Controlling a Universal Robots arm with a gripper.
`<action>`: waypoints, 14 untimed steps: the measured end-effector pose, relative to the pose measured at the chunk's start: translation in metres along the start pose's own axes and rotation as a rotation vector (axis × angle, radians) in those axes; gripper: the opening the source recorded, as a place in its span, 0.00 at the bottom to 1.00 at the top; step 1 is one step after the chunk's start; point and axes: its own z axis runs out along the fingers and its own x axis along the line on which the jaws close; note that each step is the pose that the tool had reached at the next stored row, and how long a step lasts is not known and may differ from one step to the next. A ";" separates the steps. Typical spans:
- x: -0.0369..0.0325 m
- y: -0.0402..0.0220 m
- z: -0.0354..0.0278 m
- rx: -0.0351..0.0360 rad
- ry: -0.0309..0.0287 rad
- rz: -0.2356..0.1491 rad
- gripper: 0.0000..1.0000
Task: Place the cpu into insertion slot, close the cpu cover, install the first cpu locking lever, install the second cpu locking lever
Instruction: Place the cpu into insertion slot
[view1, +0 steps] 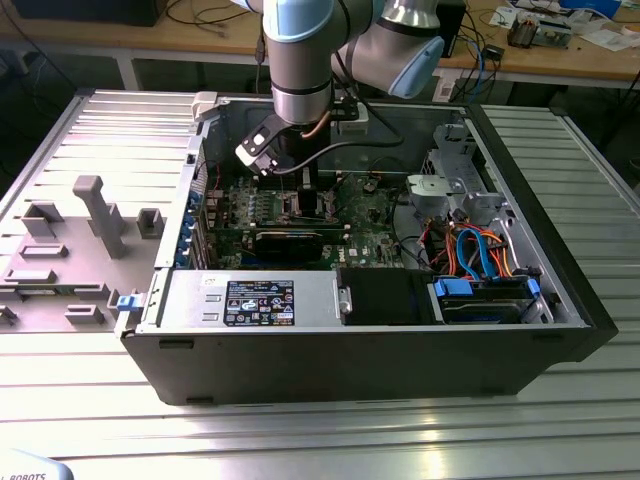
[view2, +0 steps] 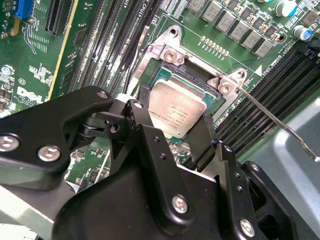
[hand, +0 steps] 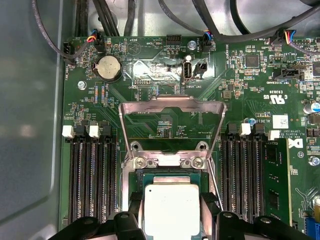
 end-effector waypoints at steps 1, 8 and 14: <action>0.0000 0.0000 0.0000 0.0000 -0.0001 0.000 0.54; 0.0028 0.0000 0.0003 0.0000 -0.0062 0.000 0.54; 0.0029 -0.0002 0.0020 0.0000 -0.0047 0.002 0.54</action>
